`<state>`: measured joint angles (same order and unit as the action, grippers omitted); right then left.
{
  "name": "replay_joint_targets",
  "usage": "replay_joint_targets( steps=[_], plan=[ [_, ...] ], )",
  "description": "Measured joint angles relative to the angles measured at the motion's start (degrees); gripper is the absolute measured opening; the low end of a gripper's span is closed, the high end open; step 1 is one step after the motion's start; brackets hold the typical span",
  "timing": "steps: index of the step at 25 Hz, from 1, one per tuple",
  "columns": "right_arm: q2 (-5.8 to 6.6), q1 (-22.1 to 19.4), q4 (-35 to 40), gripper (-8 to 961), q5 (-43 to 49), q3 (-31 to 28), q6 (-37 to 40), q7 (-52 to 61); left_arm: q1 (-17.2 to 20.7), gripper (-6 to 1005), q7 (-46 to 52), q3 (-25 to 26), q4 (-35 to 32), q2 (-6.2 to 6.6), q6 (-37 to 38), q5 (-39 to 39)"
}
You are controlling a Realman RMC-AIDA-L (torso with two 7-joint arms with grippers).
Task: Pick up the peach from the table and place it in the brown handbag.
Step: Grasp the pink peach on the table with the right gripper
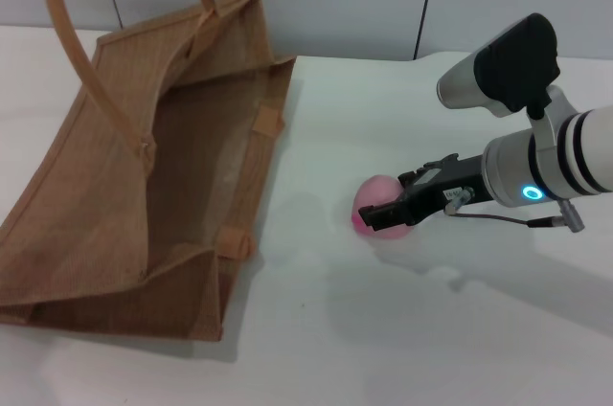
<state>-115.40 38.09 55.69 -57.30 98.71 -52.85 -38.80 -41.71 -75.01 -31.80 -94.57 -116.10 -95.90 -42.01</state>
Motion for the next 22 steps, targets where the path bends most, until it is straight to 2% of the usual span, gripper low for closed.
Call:
replay_joint_targets(
  steps=[16, 18, 22],
  plan=[
    [-0.16, 1.4, -1.5, 831, -0.15, -0.26, 0.57, -0.41, -0.04, 143, -0.06, -0.02, 0.0, -0.09, 0.03, 0.0],
    [-0.15, 1.47, -1.63, 680, -0.12, -0.49, 0.44, -0.34, -0.03, 145, -0.06, -0.12, 0.0, -0.09, 0.09, 0.0],
    [-0.01, 1.88, -2.36, 586, -0.24, -1.13, -0.11, -0.27, -0.04, 149, -0.24, -0.01, 0.0, -0.09, 0.17, -0.01]
  ],
)
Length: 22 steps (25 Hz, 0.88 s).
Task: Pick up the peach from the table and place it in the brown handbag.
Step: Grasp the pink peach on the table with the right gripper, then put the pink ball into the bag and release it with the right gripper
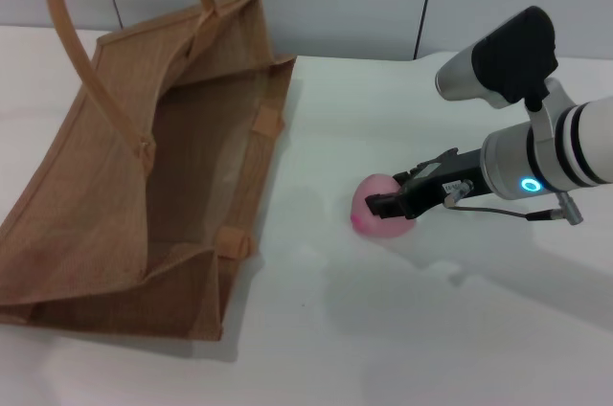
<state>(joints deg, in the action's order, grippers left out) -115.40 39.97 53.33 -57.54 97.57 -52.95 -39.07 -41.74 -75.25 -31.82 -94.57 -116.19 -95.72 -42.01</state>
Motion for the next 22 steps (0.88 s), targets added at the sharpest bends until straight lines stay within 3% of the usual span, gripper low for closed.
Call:
replay_joint_targets(
  steps=[9, 22],
  plan=[
    [0.08, 3.13, -2.72, 495, 0.01, -1.81, -2.28, -0.02, 0.0, 159, -0.16, -0.27, 0.07, 0.0, 0.57, 0.0],
    [-0.22, 5.92, 4.94, 402, -0.5, -4.43, -3.01, -0.27, -0.88, 174, -0.11, -1.52, 0.67, -0.07, 1.38, -0.68]
  ],
)
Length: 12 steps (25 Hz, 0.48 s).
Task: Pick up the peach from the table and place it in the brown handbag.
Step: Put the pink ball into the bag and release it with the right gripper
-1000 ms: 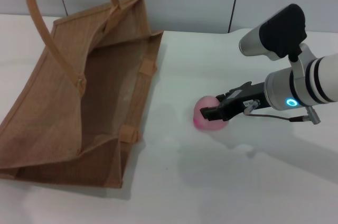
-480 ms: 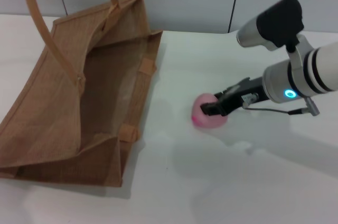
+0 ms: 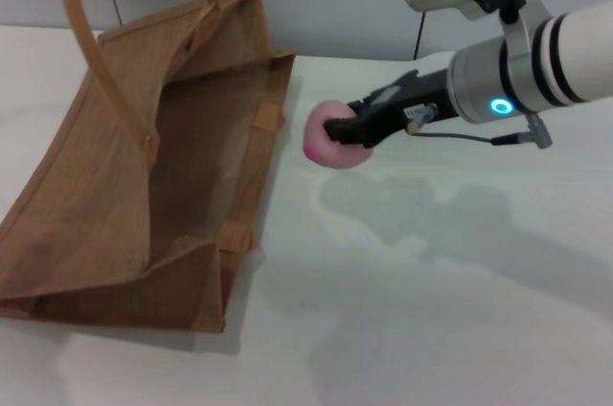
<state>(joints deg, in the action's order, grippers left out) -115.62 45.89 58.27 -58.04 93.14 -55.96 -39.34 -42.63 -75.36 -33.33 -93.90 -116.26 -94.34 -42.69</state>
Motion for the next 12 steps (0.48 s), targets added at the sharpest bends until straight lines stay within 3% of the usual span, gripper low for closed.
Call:
replay_joint_targets(
  steps=[12],
  plan=[
    [-0.13, 2.81, -2.07, 291, -8.77, 2.55, 1.4, -5.42, -2.02, 187, 1.63, -5.85, 1.1, -0.44, 2.24, -2.83]
  ],
)
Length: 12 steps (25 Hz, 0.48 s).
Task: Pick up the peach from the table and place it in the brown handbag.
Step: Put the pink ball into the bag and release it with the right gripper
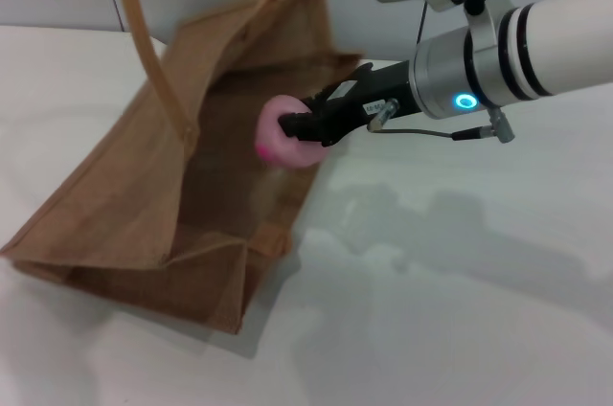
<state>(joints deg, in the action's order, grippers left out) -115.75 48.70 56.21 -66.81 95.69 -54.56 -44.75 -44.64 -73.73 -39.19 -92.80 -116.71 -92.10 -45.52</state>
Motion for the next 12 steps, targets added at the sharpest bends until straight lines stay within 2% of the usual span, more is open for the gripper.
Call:
replay_joint_targets(
  steps=[7, 12],
  plan=[
    [0.0, 1.8, -4.96, 272, -8.75, 1.28, 3.15, -8.14, -0.57, 195, 0.59, -1.97, 1.18, -0.07, 0.96, -0.45],
    [-0.05, 2.63, -7.54, 267, -10.39, 1.66, 6.52, -11.48, -0.62, 200, 1.39, -4.95, 1.31, -0.17, 1.83, -2.29]
  ],
)
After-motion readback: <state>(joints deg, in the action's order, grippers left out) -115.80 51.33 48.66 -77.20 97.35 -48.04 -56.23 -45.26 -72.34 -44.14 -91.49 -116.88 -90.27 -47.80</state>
